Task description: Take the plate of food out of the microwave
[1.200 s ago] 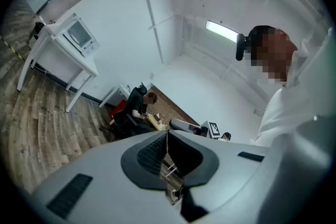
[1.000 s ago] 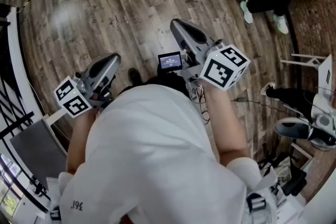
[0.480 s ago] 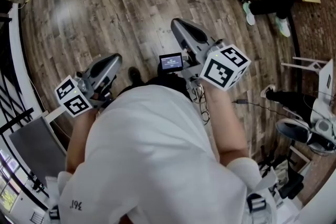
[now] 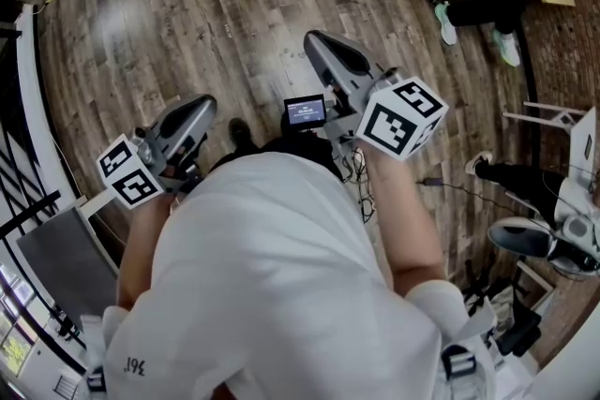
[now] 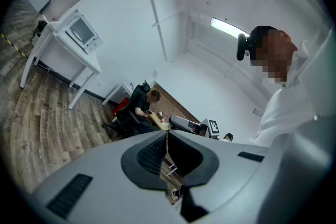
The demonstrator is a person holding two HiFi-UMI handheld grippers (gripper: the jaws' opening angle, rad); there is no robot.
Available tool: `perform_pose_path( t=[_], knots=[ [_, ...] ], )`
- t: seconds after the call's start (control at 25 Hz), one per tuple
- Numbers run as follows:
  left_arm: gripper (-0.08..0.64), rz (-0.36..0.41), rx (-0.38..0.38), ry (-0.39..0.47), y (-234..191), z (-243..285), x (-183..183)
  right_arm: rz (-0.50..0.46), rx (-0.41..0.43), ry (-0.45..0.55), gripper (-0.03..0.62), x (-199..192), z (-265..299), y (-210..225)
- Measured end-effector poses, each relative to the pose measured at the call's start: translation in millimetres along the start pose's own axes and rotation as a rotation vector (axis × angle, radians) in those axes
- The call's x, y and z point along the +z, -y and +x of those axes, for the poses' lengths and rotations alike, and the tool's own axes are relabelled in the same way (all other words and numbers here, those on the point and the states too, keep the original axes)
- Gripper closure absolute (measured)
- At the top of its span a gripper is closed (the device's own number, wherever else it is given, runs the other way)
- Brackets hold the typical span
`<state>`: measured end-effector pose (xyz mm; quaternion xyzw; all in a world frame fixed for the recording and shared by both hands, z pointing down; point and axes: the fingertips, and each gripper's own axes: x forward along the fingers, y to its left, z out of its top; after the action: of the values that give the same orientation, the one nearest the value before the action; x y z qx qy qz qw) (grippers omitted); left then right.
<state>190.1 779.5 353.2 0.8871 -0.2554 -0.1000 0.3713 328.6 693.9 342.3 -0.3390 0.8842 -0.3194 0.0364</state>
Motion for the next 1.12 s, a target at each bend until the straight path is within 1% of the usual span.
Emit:
perform_pose_path(
  t=[0.24,0.36,0.48,0.6,0.68,0.8,1.12],
  knots=[
    [0.546,-0.004,0.003,0.002,-1.0,5.7,-2.0,-0.002,-0.009,-0.009,0.591,-2.7,-3.6,7.9],
    [0.546,-0.004,0.006,0.005,-1.4,10.4,-3.0,-0.014,-0.016,0.004,0.591,0.1,-6.1,13.2],
    [0.546,-0.007,0.010,0.008,-0.9,17.4,-3.2,-0.011,0.001,0.020,0.590,7.6,-8.1,16.6],
    [0.546,-0.010,0.015,0.010,-1.1,24.6,-3.9,-0.045,0.009,0.004,0.586,10.6,-8.4,20.0],
    [0.546,-0.010,0.018,0.013,-2.5,29.2,-4.7,-0.075,0.009,-0.012,0.548,10.0,-7.8,23.6],
    [0.546,-0.010,0.023,0.019,-3.2,36.7,-5.3,-0.106,0.014,-0.033,0.541,9.4,-8.4,28.8],
    [0.546,-0.008,0.045,0.037,0.3,60.1,-10.6,-0.112,0.033,-0.049,0.541,15.7,-19.3,49.5]
  ],
)
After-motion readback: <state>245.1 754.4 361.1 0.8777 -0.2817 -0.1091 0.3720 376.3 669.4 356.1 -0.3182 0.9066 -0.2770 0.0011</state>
